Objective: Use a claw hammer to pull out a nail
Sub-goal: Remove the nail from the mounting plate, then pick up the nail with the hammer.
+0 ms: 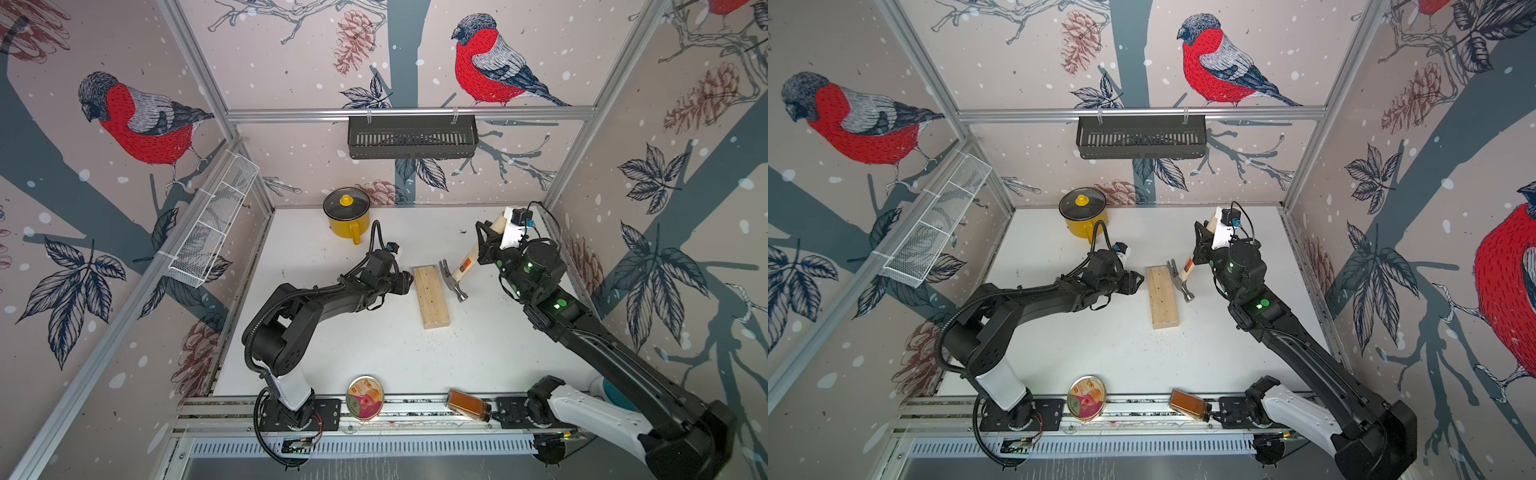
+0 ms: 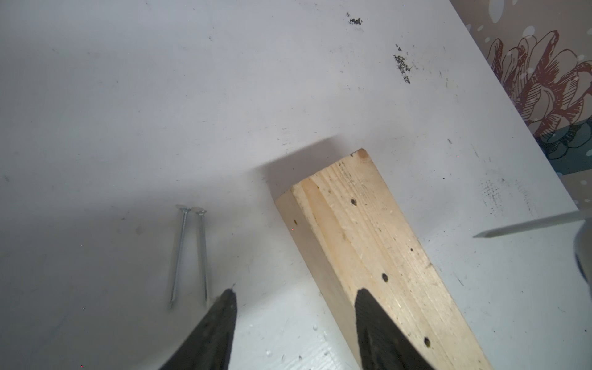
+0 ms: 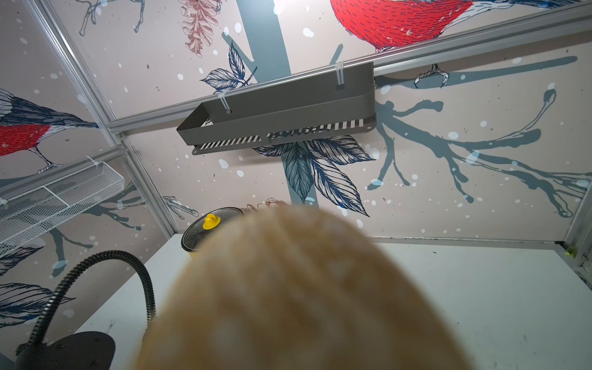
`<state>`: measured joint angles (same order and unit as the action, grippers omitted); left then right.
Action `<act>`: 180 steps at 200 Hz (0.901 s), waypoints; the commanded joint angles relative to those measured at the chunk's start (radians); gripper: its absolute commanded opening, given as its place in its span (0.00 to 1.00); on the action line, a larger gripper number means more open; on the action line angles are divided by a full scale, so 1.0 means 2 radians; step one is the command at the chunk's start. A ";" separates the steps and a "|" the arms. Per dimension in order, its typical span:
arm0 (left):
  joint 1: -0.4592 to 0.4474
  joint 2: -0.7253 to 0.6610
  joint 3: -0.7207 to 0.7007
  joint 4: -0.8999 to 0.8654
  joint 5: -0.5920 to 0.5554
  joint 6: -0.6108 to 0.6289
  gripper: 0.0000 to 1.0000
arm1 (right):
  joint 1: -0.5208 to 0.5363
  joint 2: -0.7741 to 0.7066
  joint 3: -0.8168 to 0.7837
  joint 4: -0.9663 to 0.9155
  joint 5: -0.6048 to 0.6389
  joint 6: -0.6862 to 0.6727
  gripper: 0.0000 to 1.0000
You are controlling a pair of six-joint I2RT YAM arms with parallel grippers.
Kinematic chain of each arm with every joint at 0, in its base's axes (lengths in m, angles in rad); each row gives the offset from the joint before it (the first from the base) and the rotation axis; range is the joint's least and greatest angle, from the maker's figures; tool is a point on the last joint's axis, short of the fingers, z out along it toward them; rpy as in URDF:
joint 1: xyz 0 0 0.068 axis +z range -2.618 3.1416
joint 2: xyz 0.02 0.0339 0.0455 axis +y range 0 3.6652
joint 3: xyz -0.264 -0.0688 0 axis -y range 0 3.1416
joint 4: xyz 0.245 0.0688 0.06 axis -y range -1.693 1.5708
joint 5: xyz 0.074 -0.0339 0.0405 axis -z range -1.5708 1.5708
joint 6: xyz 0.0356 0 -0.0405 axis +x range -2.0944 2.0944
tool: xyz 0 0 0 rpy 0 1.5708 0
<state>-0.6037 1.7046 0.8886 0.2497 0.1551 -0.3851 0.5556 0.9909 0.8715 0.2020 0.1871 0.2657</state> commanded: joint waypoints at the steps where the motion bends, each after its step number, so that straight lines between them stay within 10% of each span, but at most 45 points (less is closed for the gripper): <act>1: 0.001 -0.017 -0.012 0.045 0.001 0.002 0.61 | -0.002 0.002 0.012 0.024 0.006 0.018 0.00; 180: -0.068 -0.119 -0.073 0.116 -0.042 0.111 0.61 | -0.013 0.057 0.097 -0.109 -0.047 0.026 0.00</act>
<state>-0.7322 1.4757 0.7429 0.4442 0.0971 -0.2077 0.5304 1.1004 1.0454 -0.0731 0.1299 0.2882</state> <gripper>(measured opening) 0.620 0.240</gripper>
